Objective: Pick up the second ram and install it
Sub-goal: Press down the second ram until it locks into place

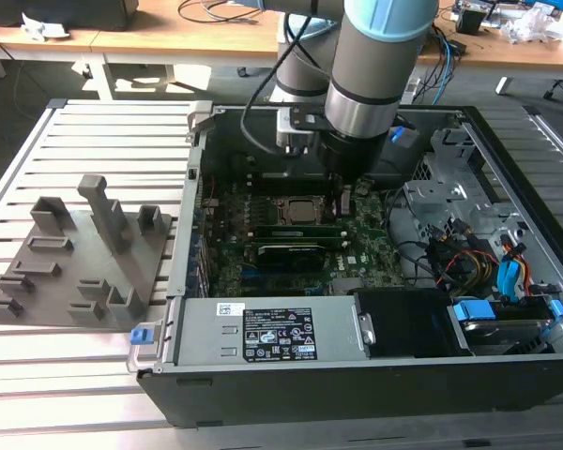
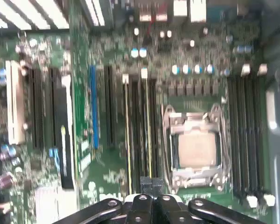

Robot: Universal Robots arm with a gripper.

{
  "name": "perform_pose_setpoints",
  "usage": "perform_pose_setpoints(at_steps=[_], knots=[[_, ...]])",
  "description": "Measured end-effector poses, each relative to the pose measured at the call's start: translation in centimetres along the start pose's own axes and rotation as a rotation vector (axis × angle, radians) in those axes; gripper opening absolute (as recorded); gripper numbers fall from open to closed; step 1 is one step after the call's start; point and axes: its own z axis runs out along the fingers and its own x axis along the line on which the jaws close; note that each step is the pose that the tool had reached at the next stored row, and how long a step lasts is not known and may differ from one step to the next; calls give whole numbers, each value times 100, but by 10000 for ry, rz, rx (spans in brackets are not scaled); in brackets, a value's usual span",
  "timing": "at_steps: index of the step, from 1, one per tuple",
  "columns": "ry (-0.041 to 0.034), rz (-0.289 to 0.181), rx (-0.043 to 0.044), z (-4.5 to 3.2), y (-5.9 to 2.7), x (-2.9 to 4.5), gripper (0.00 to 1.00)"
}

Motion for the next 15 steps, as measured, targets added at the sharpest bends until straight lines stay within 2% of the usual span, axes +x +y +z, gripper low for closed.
perform_pose_setpoints(at_steps=[2,5,6,9,10,11,13,15], knots=[[1,1,-28,73,-147,-6,11],[7,-18,-34,176,-156,-20,11],[8,-22,-34,189,-156,-20,11],[-5,-31,-31,187,-156,-23,11],[-19,-31,-24,163,-155,-26,11],[2,-32,-13,112,-151,-26,11],[-2,-40,2,118,88,-13,11],[-3,-39,7,127,263,-3,11]])
